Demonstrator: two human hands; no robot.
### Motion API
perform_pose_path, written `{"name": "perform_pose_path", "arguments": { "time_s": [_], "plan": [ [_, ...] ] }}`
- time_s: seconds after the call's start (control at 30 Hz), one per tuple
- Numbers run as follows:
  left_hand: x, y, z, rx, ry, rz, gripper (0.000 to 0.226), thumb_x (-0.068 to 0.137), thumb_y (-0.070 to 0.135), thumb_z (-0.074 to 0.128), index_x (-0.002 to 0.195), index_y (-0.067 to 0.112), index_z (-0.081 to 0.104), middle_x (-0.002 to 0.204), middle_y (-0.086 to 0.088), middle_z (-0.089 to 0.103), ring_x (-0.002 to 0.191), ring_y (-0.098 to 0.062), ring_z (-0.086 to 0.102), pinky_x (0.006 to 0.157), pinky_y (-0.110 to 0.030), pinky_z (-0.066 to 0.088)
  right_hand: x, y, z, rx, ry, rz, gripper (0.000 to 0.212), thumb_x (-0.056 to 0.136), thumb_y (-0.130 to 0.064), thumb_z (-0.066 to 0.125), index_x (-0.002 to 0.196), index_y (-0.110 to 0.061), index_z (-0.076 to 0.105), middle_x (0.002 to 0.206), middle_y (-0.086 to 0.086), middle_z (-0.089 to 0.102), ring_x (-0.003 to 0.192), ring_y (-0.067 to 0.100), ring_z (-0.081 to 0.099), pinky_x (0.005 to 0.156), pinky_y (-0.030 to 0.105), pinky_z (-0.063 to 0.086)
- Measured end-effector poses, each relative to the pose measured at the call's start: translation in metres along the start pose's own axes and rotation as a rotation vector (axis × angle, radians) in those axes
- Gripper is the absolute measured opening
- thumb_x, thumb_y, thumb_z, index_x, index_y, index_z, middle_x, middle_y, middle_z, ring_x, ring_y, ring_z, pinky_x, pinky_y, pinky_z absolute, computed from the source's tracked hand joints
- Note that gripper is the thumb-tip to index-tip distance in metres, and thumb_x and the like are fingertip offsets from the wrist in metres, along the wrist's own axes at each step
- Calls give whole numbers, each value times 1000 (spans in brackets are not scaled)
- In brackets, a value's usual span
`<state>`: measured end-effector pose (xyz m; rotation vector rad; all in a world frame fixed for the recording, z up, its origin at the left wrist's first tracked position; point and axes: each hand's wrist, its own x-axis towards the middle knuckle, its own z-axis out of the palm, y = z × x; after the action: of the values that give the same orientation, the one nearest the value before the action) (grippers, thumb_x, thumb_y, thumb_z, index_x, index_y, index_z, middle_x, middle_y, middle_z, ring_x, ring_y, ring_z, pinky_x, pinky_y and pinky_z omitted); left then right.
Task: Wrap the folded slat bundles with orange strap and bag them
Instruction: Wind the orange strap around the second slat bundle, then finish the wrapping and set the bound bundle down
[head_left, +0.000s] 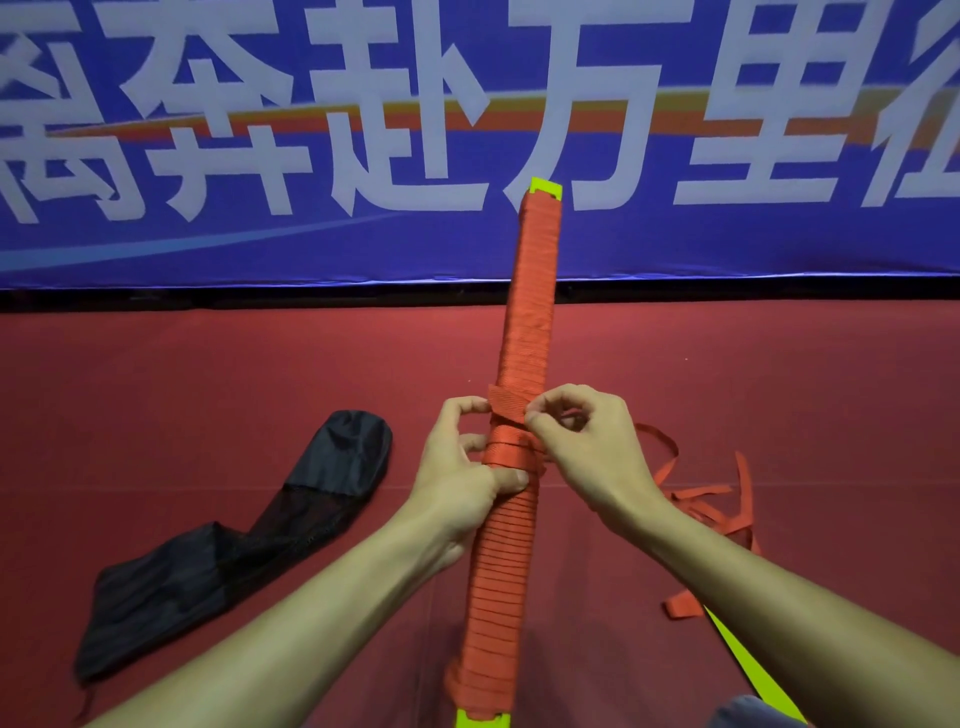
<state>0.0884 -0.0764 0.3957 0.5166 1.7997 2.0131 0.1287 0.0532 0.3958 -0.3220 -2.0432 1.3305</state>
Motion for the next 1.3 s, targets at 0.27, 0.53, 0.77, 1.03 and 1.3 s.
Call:
{"name": "perform_pose_path", "arguments": {
  "time_s": [0.27, 0.53, 0.77, 1.03, 1.3],
  "plan": [
    [4, -4, 2, -111, -44, -3, 63, 76, -28, 60, 114, 21, 53, 96, -20, 66, 68, -24, 68, 61, -39, 57, 4, 3, -1, 54, 21, 71, 24, 69, -19, 85, 67, -27, 62, 90, 3, 70, 79, 21, 70, 69, 46, 59],
    [32, -21, 1, -162, -86, -106, 24, 93, 0, 62, 109, 12, 48, 77, -9, 69, 63, -22, 66, 56, -30, 55, 26, 30, 12, 312, -46, 311, 35, 70, 11, 78, 80, -13, 55, 90, 12, 62, 65, 21, 59, 47, 30, 49],
    [100, -121, -19, 154, 68, -184, 19, 94, 0, 64, 77, 8, 60, 67, -5, 57, 57, -7, 54, 70, -28, 49, 21, 151, 46, 232, 3, 431, 44, 57, 12, 85, 72, -21, 60, 95, 11, 68, 83, 28, 63, 79, 55, 57],
    [149, -272, -38, 339, 103, -322, 26, 83, -1, 76, 72, 14, 58, 65, -3, 60, 61, -14, 57, 64, -28, 48, -2, 294, 95, 147, -51, 546, 43, 64, 10, 83, 80, -23, 59, 89, -3, 64, 84, 16, 61, 81, 45, 56],
    [161, -395, -41, 417, 164, -492, 31, 82, 2, 78, 68, 18, 56, 69, -6, 62, 68, -21, 56, 67, -38, 49, -36, 398, 122, -63, -138, 659, 41, 64, -2, 86, 80, -29, 61, 70, -12, 56, 66, 7, 51, 69, 27, 46]
  ]
}}
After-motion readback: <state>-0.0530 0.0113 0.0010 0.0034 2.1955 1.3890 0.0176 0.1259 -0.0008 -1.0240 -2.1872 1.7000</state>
